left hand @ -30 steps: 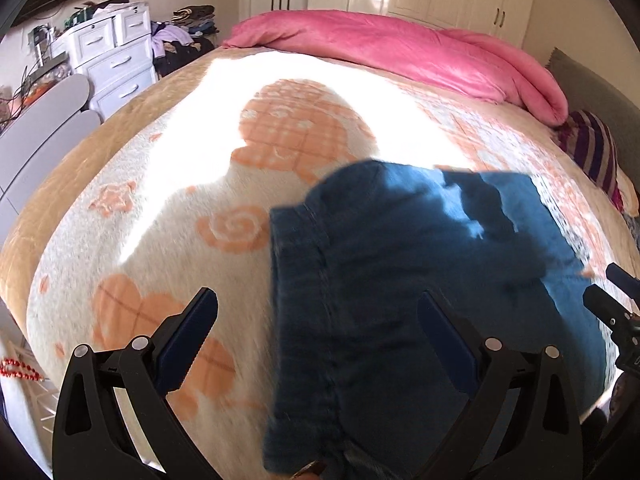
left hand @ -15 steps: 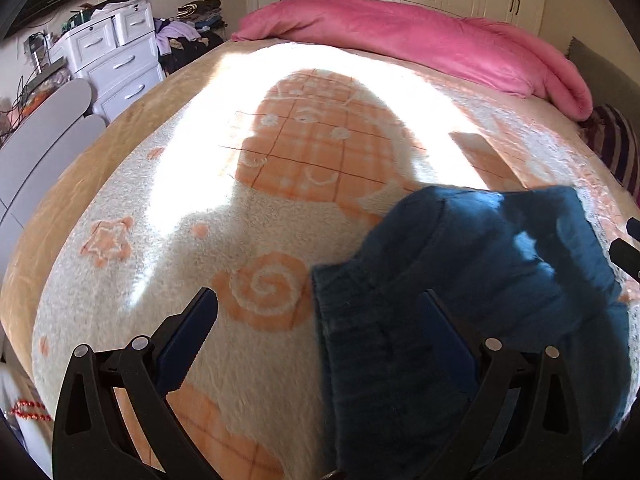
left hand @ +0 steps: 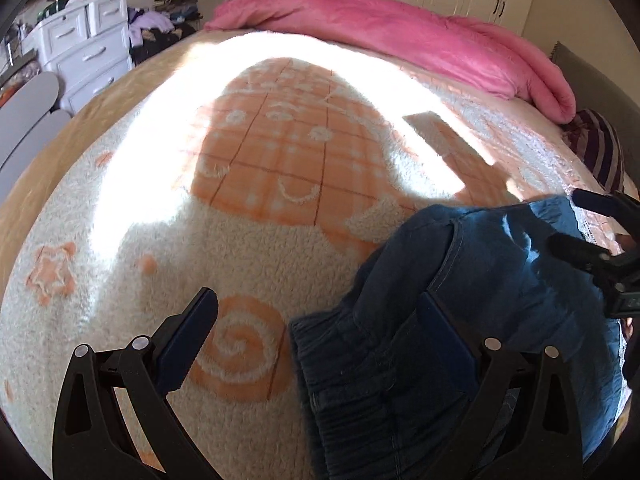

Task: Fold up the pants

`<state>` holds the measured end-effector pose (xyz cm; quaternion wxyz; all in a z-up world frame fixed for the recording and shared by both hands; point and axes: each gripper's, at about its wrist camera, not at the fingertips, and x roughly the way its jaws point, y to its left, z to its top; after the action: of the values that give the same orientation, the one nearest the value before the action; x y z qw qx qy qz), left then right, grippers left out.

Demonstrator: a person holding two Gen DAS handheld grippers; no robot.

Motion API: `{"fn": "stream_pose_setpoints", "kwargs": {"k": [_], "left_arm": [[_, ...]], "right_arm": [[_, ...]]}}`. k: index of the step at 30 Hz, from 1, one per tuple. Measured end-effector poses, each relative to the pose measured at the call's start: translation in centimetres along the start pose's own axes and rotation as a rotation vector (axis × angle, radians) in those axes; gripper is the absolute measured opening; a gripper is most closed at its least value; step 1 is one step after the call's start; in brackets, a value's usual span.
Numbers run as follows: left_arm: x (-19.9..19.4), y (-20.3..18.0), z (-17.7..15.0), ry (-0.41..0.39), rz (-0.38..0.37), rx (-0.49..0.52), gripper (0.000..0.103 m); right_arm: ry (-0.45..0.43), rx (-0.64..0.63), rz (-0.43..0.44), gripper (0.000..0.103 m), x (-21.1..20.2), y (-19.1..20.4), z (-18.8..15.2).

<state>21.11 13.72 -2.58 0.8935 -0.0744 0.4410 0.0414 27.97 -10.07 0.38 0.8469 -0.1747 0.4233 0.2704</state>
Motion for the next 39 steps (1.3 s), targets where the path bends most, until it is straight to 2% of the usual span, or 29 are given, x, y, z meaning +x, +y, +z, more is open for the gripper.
{"fn": "stream_pose_setpoints", "kwargs": {"k": [1, 3, 4, 5, 6, 7, 9, 13, 19, 20, 21, 22, 24, 27, 33, 39], "left_arm": [[0.0, -0.1, 0.0, -0.004, -0.004, 0.010, 0.096], [0.0, -0.6, -0.2, -0.015, -0.012, 0.044, 0.074], [0.0, -0.8, -0.1, -0.015, -0.015, 0.054, 0.047], [0.2, -0.9, -0.1, -0.018, -0.023, 0.066, 0.031], [0.3, -1.0, -0.2, -0.016, -0.043, 0.074, 0.026], [0.4, -1.1, -0.4, -0.012, -0.064, 0.081, 0.014], [-0.1, -1.4, -0.5, -0.028, -0.068, 0.102, 0.011], [-2.1, -1.5, -0.9, -0.109, -0.077, 0.119, 0.010], [-4.4, -2.1, -1.8, -0.193, -0.073, 0.167, 0.009], [-4.5, -2.3, -1.8, -0.200, -0.067, 0.178, 0.009], [-4.5, -2.3, -1.8, -0.201, -0.061, 0.184, 0.010], [-4.4, -2.3, -1.8, -0.198, -0.054, 0.185, 0.010], [-4.2, -2.2, -1.8, -0.192, -0.041, 0.187, 0.010], [-4.2, -1.8, -1.7, -0.198, -0.023, 0.186, 0.010], [-5.7, -2.3, -2.2, -0.236, 0.015, 0.229, 0.010], [-9.1, -3.5, -3.6, -0.289, 0.034, 0.253, 0.012]], "right_arm": [[0.007, -0.012, 0.006, 0.095, 0.3, 0.1, 0.2], [0.022, -0.049, 0.010, 0.095, 1.1, 0.5, 0.7], [0.027, -0.065, 0.009, 0.095, 1.4, 0.6, 0.9], [0.036, -0.081, 0.009, 0.095, 1.8, 0.7, 1.1], [0.047, -0.092, 0.012, 0.095, 2.2, 0.7, 1.2], [0.056, -0.102, 0.016, 0.095, 2.6, 0.8, 1.3], [0.075, -0.129, 0.027, 0.095, 3.3, 1.0, 1.6], [0.092, -0.215, 0.032, 0.095, 4.1, 1.9, 1.8], [0.070, -0.334, 0.004, 0.094, 4.7, 3.6, 2.0], [0.064, -0.345, 0.018, 0.080, 4.8, 3.9, 1.9], [0.063, -0.346, 0.046, 0.053, 4.7, 4.0, 1.8], [0.073, -0.333, 0.116, 0.040, 4.6, 4.1, 1.5], [0.066, -0.320, 0.144, 0.018, 4.3, 4.4, 1.0], [0.025, -0.288, 0.143, 0.008, 2.9, 4.4, 0.0], [-0.092, -0.160, 0.173, 0.004, -2.1, 3.2, -2.2], [-0.175, -0.069, 0.187, 0.003, -7.4, 3.3, -5.3]]}}
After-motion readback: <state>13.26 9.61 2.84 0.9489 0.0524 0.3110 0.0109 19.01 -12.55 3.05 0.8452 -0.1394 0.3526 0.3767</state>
